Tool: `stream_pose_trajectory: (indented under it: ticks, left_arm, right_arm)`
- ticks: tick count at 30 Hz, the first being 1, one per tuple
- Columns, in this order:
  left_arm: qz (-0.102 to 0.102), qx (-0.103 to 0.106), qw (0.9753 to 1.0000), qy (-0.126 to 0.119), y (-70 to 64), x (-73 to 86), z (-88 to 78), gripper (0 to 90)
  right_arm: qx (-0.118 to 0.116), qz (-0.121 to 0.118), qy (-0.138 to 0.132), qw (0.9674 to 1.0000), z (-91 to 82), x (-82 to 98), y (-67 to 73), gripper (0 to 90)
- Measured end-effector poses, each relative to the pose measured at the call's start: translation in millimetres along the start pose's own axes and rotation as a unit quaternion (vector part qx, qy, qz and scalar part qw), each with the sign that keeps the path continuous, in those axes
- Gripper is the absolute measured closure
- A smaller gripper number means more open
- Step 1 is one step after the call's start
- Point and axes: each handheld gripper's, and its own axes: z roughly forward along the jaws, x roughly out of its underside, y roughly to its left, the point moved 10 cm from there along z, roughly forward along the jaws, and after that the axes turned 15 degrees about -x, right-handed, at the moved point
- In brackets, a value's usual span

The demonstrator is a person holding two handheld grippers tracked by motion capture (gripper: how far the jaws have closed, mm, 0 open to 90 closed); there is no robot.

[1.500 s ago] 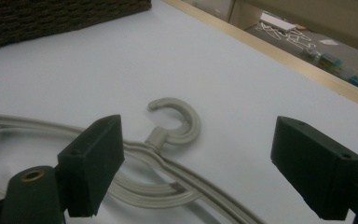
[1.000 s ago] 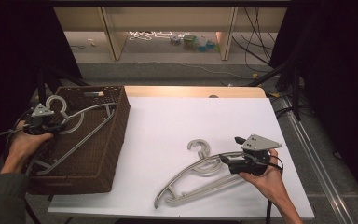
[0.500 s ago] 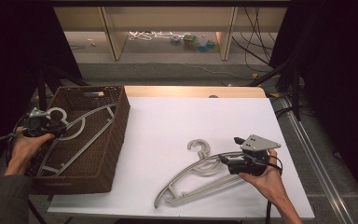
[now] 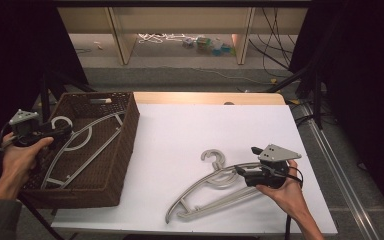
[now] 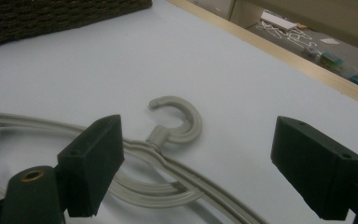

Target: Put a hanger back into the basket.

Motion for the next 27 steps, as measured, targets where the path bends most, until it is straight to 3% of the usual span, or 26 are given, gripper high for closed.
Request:
stream_pose_trajectory:
  ticks: [5, 10, 11, 12, 13, 14, 19, 23, 27]
  left_arm:
    - [-0.013, 0.023, 0.999, -0.036, -26.9, -12.0, -26.7, 21.8]
    - [-0.013, 0.054, 0.9962, -0.067, -60.9, -15.9, -54.3, 21.8]
    - [-0.018, 0.069, 0.9947, -0.074, -75.4, -14.9, -64.7, 21.8]
    - [-0.018, 0.069, 0.9947, -0.074, -75.4, -14.9, -64.7, 21.8]
    - [-0.023, 0.083, 0.9929, -0.082, -90.3, -13.0, -73.6, 21.8]
    - [-0.023, 0.083, 0.9929, -0.082, -90.3, -13.0, -73.6, 21.8]
    - [-0.034, 0.118, 0.9876, -0.098, -124.1, -5.8, -88.1, 21.5]
    - [-0.019, 0.136, 0.9853, -0.101, -144.0, 2.5, -91.5, 21.4]
    - [-0.031, 0.154, 0.9812, -0.112, -159.3, 8.2, -94.3, 21.2]
  right_arm:
    - [0.0, 0.003, -0.003, 1.0, -0.5, -0.6, 0.3, 17.1]
    - [0.001, 0.001, -0.008, 1.0, -0.2, -1.8, 0.1, 16.8]
    - [-0.002, 0.0, -0.006, 1.0, -0.9, -1.8, 0.5, 16.7]
    - [-0.002, 0.0, -0.006, 1.0, -0.9, -1.8, 0.5, 16.7]
    - [-0.001, 0.0, -0.006, 1.0, -1.1, -1.8, -0.3, 16.6]
    - [-0.001, 0.0, -0.006, 1.0, -1.1, -1.8, -0.3, 16.6]
    - [-0.002, 0.001, -0.007, 1.0, -0.8, -1.1, -1.1, 16.6]
    - [-0.008, 0.006, -0.006, 0.9999, 0.0, -0.3, -1.3, 16.6]
    - [-0.009, 0.006, -0.005, 0.9999, 0.8, 1.5, -2.8, 16.6]
